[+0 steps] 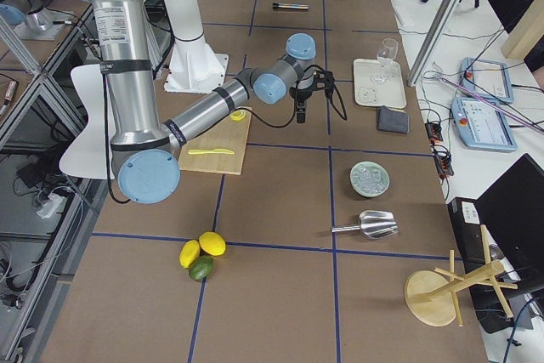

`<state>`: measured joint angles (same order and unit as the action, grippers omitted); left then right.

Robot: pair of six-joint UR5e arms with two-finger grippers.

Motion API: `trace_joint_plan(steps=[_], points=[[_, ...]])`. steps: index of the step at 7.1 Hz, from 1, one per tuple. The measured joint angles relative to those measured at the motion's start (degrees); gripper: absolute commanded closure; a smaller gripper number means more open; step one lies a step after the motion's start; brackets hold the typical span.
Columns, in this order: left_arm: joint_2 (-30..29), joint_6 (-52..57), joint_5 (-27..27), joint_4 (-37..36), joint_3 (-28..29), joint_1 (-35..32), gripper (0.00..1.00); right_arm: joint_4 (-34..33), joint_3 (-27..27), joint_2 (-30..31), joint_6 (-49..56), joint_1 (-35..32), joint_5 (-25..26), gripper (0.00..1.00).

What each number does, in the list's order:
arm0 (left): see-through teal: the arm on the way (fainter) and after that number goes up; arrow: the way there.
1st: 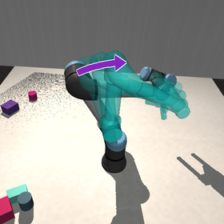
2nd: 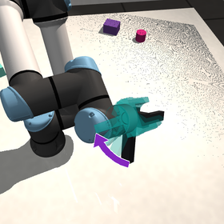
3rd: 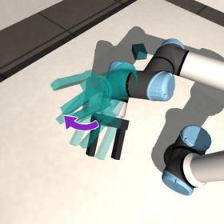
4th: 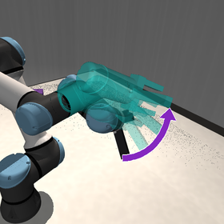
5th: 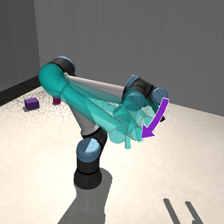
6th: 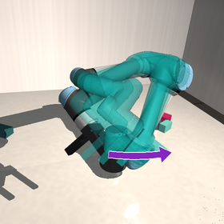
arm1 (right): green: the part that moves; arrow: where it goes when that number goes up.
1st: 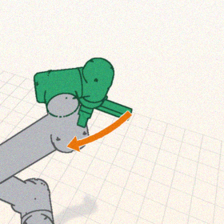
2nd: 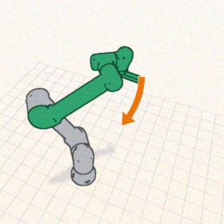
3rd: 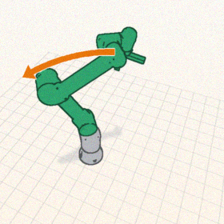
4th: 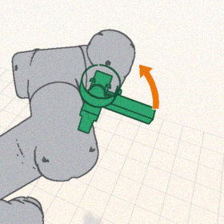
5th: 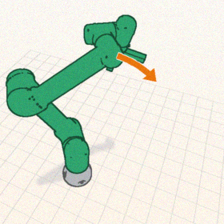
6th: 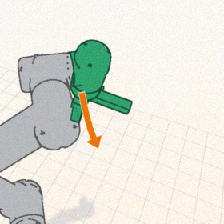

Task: Squeeze lemon into cup

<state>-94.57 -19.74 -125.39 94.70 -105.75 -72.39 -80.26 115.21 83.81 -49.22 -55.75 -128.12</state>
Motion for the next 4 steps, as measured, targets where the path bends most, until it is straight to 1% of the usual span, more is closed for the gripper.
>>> trace_joint_plan(steps=[1, 2, 4], points=[[0.7, 5.8, -2.8, -0.4, 0.0, -4.4, 0.00, -0.1, 0.0, 1.4, 3.3, -1.6, -0.3, 0.00], [1.9, 10.1, -4.1, -0.5, 0.1, -7.3, 0.00, -0.4, -0.2, 3.1, 7.2, -4.0, -1.1, 0.00], [4.5, 17.6, -4.8, -0.6, 1.3, -11.4, 0.00, -1.0, -0.8, 7.4, 15.4, -10.4, -4.2, 0.00]])
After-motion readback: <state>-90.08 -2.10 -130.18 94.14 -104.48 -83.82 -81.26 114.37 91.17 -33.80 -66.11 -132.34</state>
